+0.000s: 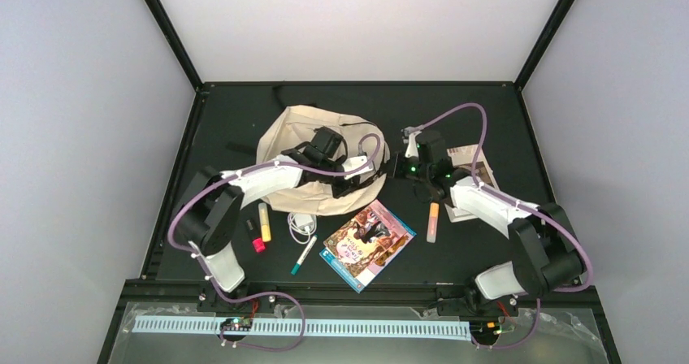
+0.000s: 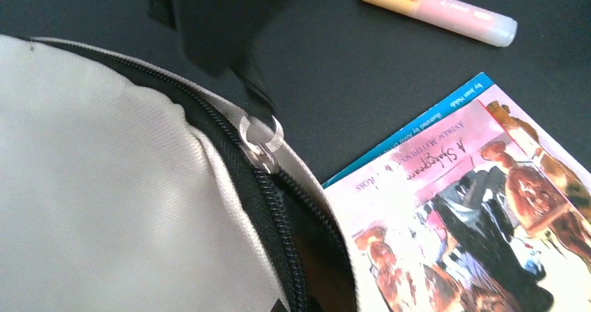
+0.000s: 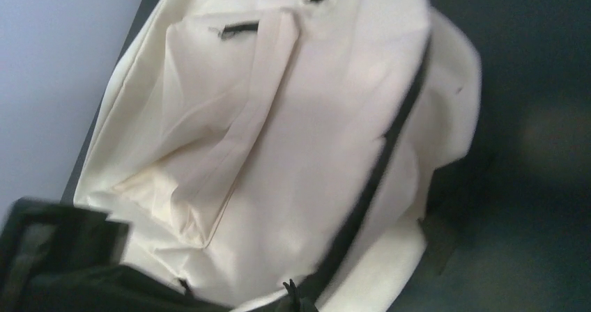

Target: Pack the student bag

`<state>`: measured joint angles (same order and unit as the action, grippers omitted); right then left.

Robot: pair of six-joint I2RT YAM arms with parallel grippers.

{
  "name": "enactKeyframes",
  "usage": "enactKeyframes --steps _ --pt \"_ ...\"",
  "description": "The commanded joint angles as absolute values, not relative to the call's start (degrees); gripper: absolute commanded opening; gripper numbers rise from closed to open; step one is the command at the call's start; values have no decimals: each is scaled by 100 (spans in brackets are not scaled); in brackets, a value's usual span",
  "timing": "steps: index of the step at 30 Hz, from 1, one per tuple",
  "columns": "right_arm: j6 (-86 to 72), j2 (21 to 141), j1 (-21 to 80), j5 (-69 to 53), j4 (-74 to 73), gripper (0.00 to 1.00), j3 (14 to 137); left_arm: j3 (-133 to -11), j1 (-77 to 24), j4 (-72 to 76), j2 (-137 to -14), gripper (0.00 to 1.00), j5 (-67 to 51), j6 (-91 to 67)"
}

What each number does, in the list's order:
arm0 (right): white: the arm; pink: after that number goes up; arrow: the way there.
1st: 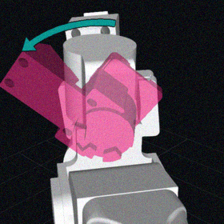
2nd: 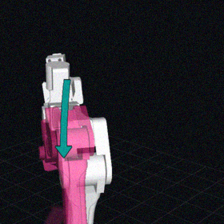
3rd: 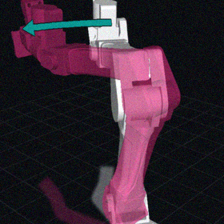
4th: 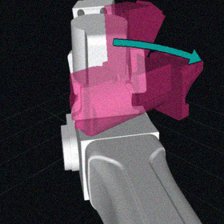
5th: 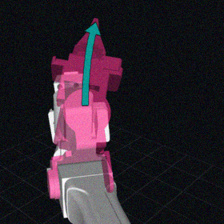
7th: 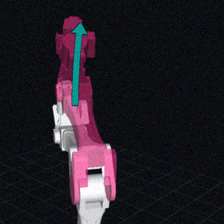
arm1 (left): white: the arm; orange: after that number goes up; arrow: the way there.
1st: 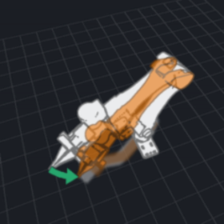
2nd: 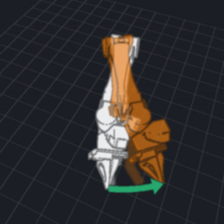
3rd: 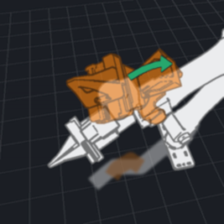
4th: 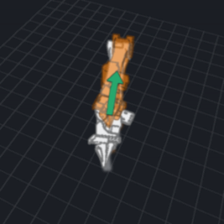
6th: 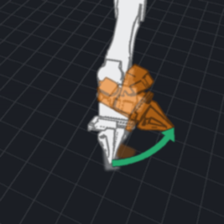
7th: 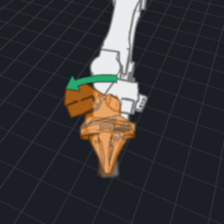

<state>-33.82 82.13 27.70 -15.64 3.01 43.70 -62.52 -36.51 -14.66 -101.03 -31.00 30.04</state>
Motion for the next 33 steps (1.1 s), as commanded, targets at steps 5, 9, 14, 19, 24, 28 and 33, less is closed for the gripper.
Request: enactKeyframes --steps 5,9,14,19,24,28,33 --pt "-2536 7986 2163 -1348 -158 1 5026 -6062 -3670 -2905 -8859 2 -2776 3890" --pt "-2285 8069 1978 -1325 -277 1 5366 -6111 -3669 -3424 -8393 2 -2657 4251" --pt "-2031 8245 1742 -1413 -421 1 5883 -6489 -3666 -4201 -8097 2 -2460 4643" --pt "-1820 8507 1533 -1488 -578 1 6224 -6737 -3667 -4833 -7824 2 -2400 4837" --pt "-1587 8706 1519 -1592 -830 1 6549 -6723 -3665 -5351 -7537 2 -2110 4976" --pt "-1592 8479 1540 -1853 -803 1 6423 -6407 -3563 -5376 -7375 2 -1943 4990" --pt "-1788 7913 1720 -2439 -396 1 5689 -5913 -3321 -4893 -7129 2 -1860 4616"
